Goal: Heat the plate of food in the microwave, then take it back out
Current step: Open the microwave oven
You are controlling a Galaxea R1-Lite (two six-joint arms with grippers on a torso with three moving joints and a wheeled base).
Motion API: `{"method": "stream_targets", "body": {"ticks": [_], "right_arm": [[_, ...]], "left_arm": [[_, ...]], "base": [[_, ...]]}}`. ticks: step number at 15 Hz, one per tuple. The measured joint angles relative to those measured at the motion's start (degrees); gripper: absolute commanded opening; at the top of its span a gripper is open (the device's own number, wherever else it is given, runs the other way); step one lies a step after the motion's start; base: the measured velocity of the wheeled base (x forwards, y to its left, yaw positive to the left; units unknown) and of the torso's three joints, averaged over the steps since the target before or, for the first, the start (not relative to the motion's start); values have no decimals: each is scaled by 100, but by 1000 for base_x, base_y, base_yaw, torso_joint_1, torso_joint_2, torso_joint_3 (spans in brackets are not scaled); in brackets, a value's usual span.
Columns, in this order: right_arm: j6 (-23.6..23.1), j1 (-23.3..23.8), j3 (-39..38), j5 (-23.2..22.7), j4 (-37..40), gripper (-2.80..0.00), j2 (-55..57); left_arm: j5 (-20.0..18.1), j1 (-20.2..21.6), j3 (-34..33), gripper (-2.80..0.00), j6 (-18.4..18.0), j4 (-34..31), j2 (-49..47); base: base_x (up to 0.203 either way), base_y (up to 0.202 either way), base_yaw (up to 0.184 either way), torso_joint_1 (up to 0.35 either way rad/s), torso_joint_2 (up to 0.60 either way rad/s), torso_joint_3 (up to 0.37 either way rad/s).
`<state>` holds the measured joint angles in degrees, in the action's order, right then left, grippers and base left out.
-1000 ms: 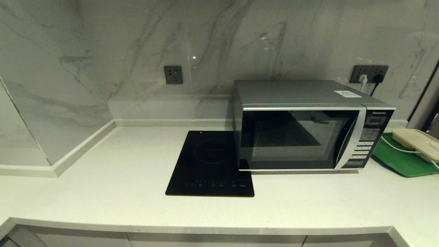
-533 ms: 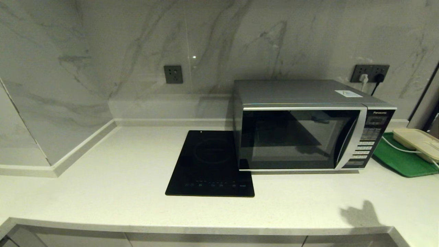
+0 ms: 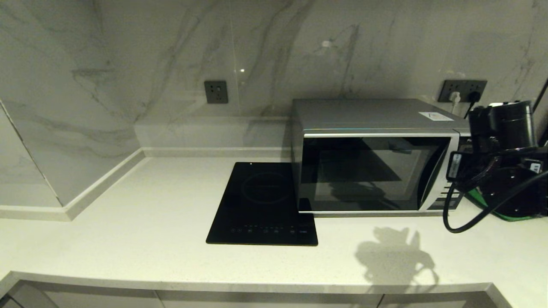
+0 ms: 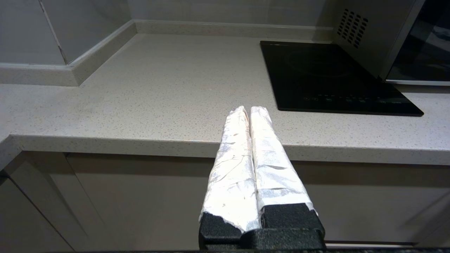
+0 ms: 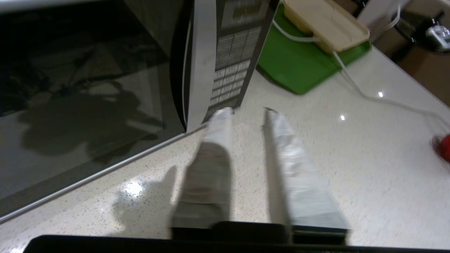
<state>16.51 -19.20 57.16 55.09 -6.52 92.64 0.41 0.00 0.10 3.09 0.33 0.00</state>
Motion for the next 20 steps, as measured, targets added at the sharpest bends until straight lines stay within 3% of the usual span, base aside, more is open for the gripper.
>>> {"method": "stream_targets", "body": {"ticks": [4, 7, 14, 20], "right_arm": [[674, 10, -2, 185, -6, 0, 788], [878, 84, 93, 231, -154, 0, 1308], [933, 636, 665, 347, -233, 0, 1966], [962, 749, 1069, 240, -229, 0, 2261]], "left_arm": [[2, -2, 0, -280, 0, 0, 0], [1, 0, 0, -280, -1, 0, 0], [0, -2, 0, -280, 2, -2, 0], [0, 0, 0, -280, -1, 0, 0]], "base": [[0, 0, 0, 0, 0, 0], [0, 0, 0, 0, 0, 0], [0, 0, 0, 0, 0, 0], [0, 0, 0, 0, 0, 0]]}}
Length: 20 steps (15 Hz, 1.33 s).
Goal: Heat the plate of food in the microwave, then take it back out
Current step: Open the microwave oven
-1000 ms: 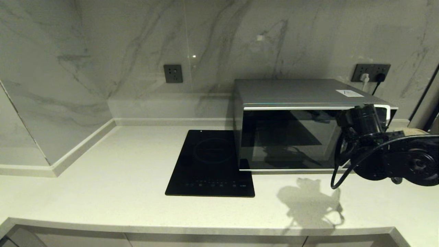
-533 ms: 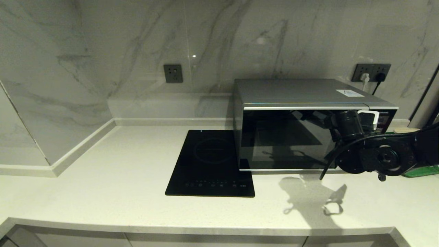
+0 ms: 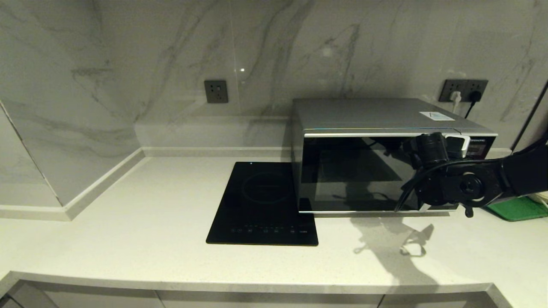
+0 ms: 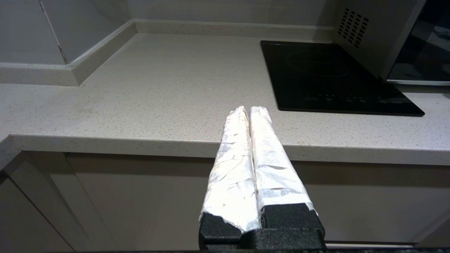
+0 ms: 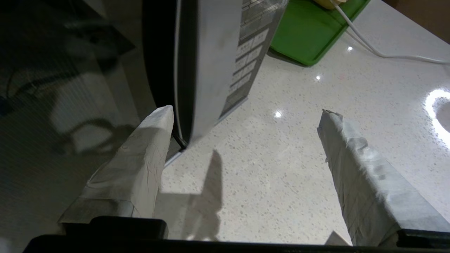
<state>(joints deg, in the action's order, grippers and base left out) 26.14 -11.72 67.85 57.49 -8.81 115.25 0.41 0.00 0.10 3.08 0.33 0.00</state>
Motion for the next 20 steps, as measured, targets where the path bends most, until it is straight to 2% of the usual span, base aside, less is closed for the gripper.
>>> {"method": "stream_targets", "body": {"ticks": [5, 13, 20], "right_arm": [[106, 163, 336, 0, 0, 0, 243], [191, 585, 409, -60, 2, 0, 371], [549, 601, -234, -82, -26, 0, -55]], "left_arm": [[2, 0, 0, -280, 2, -2, 0], [0, -2, 0, -280, 2, -1, 0], [0, 0, 0, -280, 3, 0, 0]], "base": [[0, 0, 0, 0, 0, 0], [0, 0, 0, 0, 0, 0], [0, 0, 0, 0, 0, 0]]}}
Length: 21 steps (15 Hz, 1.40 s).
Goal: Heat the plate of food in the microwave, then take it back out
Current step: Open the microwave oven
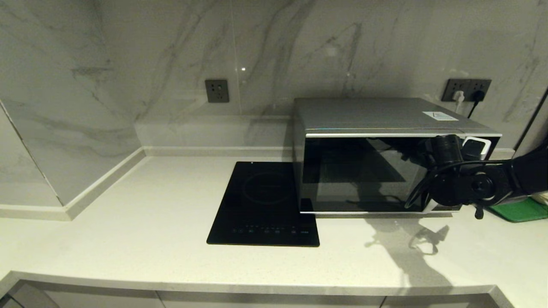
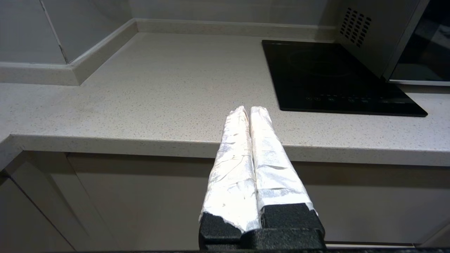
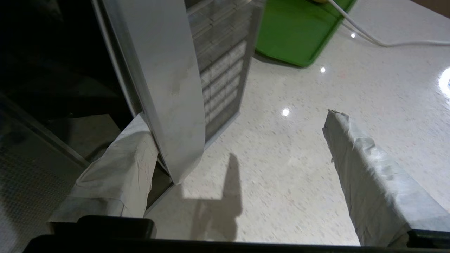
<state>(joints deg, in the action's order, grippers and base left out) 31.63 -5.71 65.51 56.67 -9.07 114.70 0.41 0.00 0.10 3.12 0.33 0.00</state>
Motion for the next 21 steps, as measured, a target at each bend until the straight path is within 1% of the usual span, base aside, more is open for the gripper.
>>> {"method": "stream_targets", "body": {"ticks": [2, 5, 6, 9, 10, 13, 15, 16, 18, 20, 21], "right_arm": [[109, -7, -377, -105, 39, 0, -189], [131, -44, -597, -391, 39, 0, -375], [100, -147, -651, -571, 61, 0, -472], [-191, -648, -976, -1443, 73, 0, -1039], [-303, -851, -1099, -1709, 73, -280, -1312], [-583, -1464, -1415, -2288, 343, -280, -2346], [-653, -1758, -1398, -2757, 867, -280, -3159], [-624, -1842, -1190, -2998, 1241, -280, -3490], [-348, -1889, -382, -3523, 2143, -280, -3931], [60, -1690, 553, -3966, 2915, -280, -3957], [291, -1529, 969, -4101, 3211, -280, -3801]], "left_arm": [[2, -5, 0, -280, -3, 2, 0], [2, 0, 0, -280, -3, 2, 0], [0, -2, 0, -280, -4, -2, 0], [2, -6, 0, -280, -1, 0, 0], [0, 0, 0, -280, -3, -2, 0], [2, -2, 0, -280, -2, 0, 0], [4, 0, 0, -280, 0, -2, 0], [-2, 0, 0, -280, -1, 0, 0], [0, -2, 0, -280, -1, -1, 0], [0, 0, 0, -280, -3, -2, 0], [0, 0, 0, -280, -3, 0, 0]], "base": [[0, 0, 0, 0, 0, 0], [0, 0, 0, 0, 0, 0], [0, 0, 0, 0, 0, 0], [0, 0, 0, 0, 0, 0], [0, 0, 0, 0, 0, 0], [0, 0, 0, 0, 0, 0], [0, 0, 0, 0, 0, 0], [0, 0, 0, 0, 0, 0], [0, 0, 0, 0, 0, 0], [0, 0, 0, 0, 0, 0], [0, 0, 0, 0, 0, 0]]}}
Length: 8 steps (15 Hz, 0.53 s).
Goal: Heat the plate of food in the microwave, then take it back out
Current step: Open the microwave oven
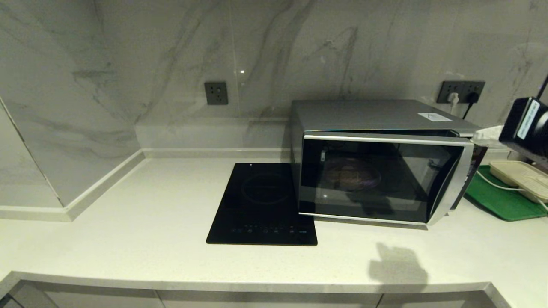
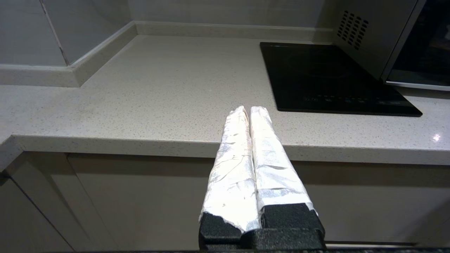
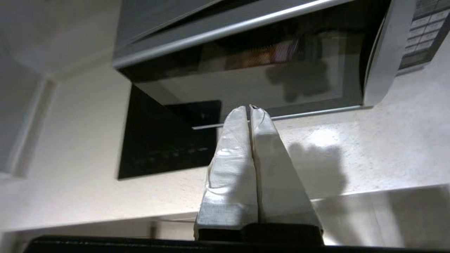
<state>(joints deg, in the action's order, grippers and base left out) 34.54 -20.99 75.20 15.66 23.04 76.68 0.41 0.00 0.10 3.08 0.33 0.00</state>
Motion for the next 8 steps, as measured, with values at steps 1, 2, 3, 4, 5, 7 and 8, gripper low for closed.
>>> {"method": "stream_targets", "body": {"ticks": [1, 2, 3, 4, 5, 7, 8], "right_arm": [[238, 173, 431, -87, 218, -280, 226], [478, 354, 868, -186, 415, -280, 508], [716, 528, 1312, -294, 594, -280, 823], [921, 663, 1711, -369, 743, -280, 1128], [1140, 781, 2118, -429, 908, -280, 1473], [1490, 971, 2765, -511, 1100, -280, 2088], [1588, 1055, 3003, -568, 1135, -280, 2340]], "left_arm": [[0, 0, 0, -280, 2, 0, 0], [0, 0, 0, -280, 0, -2, 0], [-1, 0, 0, -280, -3, -2, 0], [2, 0, 0, -280, 0, -2, 0], [0, 0, 0, -280, 0, 0, 0], [0, 0, 0, -280, 5, -2, 0], [0, 0, 0, -280, 5, -1, 0]], "base": [[0, 0, 0, 0, 0, 0], [0, 0, 0, 0, 0, 0], [0, 0, 0, 0, 0, 0], [0, 0, 0, 0, 0, 0], [0, 0, 0, 0, 0, 0], [0, 0, 0, 0, 0, 0], [0, 0, 0, 0, 0, 0]]}}
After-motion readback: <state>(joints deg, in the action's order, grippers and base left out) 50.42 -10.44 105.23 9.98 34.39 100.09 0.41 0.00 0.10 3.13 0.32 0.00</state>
